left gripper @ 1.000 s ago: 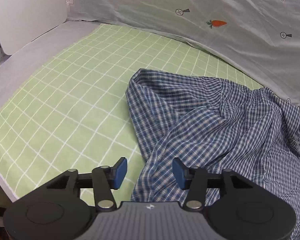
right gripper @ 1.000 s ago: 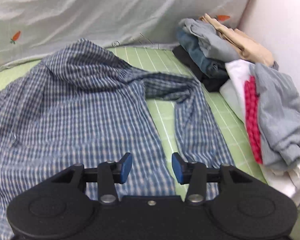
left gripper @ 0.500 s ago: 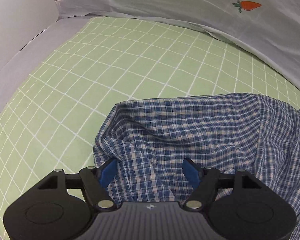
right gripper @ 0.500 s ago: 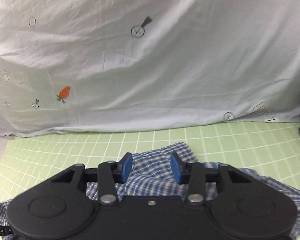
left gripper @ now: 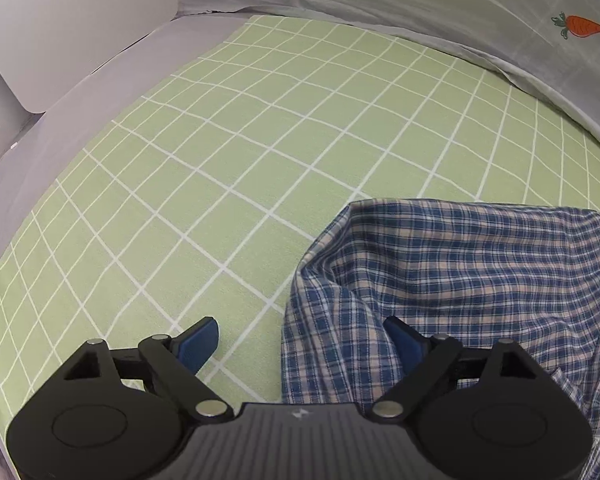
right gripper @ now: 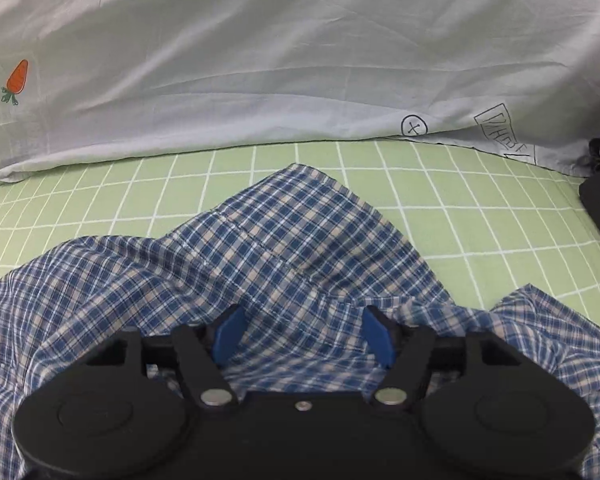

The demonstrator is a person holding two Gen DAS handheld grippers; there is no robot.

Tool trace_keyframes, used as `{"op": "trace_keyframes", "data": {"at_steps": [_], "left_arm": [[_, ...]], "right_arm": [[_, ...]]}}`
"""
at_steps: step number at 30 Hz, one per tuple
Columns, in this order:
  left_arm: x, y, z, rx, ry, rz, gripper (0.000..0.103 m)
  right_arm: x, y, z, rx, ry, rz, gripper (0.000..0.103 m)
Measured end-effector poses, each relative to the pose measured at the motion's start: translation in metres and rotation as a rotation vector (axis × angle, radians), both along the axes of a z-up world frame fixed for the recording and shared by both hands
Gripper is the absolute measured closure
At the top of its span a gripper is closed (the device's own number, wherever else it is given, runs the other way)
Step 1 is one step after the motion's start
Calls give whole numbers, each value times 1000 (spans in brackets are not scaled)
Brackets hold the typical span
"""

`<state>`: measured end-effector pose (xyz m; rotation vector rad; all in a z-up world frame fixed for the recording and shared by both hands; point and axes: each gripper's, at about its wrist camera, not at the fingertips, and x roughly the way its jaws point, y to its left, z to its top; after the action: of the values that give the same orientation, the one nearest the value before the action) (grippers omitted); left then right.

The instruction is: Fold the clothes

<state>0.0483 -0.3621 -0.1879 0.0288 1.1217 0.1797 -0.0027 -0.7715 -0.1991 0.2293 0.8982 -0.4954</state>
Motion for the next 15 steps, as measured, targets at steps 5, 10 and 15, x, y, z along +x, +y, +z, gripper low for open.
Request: {"op": "trace_keyframes", "data": {"at_steps": [5, 10, 15], "left_arm": [[4, 0, 0, 77, -37, -24, 8], [17, 4, -2, 84, -61, 14, 6], [21, 7, -3, 76, -72, 41, 6]], "right_arm": [[23, -9, -1, -15, -43, 11, 50], [67, -19, 0, 18, -72, 39, 85], [120, -12, -3, 13, -97, 102, 91]]}}
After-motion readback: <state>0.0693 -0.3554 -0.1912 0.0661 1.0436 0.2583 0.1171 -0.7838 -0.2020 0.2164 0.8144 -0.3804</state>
